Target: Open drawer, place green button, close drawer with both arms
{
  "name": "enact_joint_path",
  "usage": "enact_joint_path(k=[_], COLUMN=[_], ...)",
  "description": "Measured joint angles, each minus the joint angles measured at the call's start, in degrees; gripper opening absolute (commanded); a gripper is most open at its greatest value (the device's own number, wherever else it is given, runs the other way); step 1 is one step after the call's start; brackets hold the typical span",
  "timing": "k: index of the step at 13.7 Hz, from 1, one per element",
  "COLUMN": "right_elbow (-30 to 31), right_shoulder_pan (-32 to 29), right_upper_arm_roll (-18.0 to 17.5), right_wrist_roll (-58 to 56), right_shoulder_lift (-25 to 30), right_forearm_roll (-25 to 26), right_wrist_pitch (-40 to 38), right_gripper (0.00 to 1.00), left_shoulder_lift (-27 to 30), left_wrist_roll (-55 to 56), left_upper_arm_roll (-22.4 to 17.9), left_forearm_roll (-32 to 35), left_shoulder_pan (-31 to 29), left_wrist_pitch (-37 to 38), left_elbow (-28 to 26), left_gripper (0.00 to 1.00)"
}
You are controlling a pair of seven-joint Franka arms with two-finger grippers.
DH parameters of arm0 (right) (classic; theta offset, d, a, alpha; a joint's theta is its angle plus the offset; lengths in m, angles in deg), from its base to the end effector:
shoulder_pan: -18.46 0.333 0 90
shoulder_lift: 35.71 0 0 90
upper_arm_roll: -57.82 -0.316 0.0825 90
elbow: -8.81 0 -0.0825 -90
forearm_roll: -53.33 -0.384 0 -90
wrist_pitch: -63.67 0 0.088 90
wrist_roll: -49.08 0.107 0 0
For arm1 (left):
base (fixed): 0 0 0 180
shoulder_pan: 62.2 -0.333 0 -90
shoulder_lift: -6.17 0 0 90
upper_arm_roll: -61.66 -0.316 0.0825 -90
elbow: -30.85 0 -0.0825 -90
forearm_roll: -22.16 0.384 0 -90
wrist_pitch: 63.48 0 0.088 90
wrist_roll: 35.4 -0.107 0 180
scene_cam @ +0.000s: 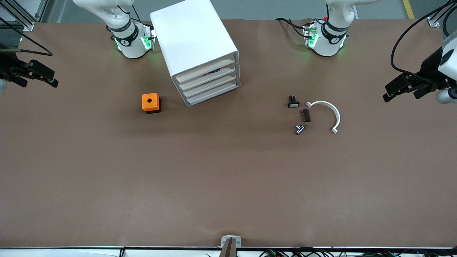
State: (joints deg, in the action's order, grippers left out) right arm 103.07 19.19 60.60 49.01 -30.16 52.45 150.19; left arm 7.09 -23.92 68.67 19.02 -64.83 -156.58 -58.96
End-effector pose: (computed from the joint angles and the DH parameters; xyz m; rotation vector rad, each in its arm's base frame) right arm 0.5172 -0.0181 0.6363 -3.1199 0.0524 0.0592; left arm 0.5533 -0.0486 0.6400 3.0715 0.1919 0.1006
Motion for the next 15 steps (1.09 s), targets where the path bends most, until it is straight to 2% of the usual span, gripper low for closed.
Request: enact_joint_path(k=[3, 15], right_elbow=[0.0, 0.0], right_shoulder_pan=[0.0, 0.02], right_upper_arm_roll=[-0.01, -0.06], right_wrist_roll=[0.0, 0.0], right_shoulder_lift=[0.0, 0.0], right_forearm_roll=[0.0, 0.0], right_wrist_pitch=[0.0, 0.0], right_gripper=[1.0, 1.0], left_shoulder_lift=[0.0, -0.33], left_wrist_roll=[-0.02, -0.02], left_upper_arm_roll=[-2.25, -2.38], left_forearm_roll=[0.0, 0.0], left_shoulder_pan=[1.42, 1.41], left_wrist_pitch=[0.0, 0.0], left_elbow=[0.04, 0.04], left_gripper=[0.99, 1.0])
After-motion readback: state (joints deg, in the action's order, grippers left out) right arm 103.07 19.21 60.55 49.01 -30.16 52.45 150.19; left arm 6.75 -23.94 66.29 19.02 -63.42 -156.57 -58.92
